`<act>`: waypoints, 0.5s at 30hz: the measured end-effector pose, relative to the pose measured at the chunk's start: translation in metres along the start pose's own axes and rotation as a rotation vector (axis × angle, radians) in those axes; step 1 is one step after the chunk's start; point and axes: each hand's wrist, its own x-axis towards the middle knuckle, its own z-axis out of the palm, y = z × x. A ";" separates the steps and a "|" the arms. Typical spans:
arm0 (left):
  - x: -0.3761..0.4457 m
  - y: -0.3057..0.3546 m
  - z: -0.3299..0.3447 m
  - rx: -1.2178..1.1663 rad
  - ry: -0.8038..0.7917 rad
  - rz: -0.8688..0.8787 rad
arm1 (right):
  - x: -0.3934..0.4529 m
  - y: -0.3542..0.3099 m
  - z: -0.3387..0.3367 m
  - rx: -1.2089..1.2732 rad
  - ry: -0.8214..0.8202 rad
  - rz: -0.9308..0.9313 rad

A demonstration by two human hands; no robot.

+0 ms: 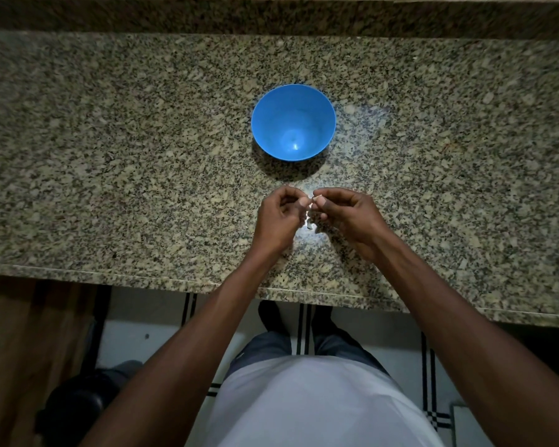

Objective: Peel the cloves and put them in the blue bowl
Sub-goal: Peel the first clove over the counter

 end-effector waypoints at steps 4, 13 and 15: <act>0.003 0.000 -0.001 0.045 0.000 0.022 | 0.002 0.000 -0.003 -0.023 0.000 -0.019; -0.004 -0.001 0.001 -0.052 -0.025 0.034 | 0.000 0.001 -0.003 -0.090 0.031 -0.063; -0.004 -0.002 0.002 -0.096 0.001 0.006 | -0.002 0.001 -0.003 -0.095 0.028 -0.051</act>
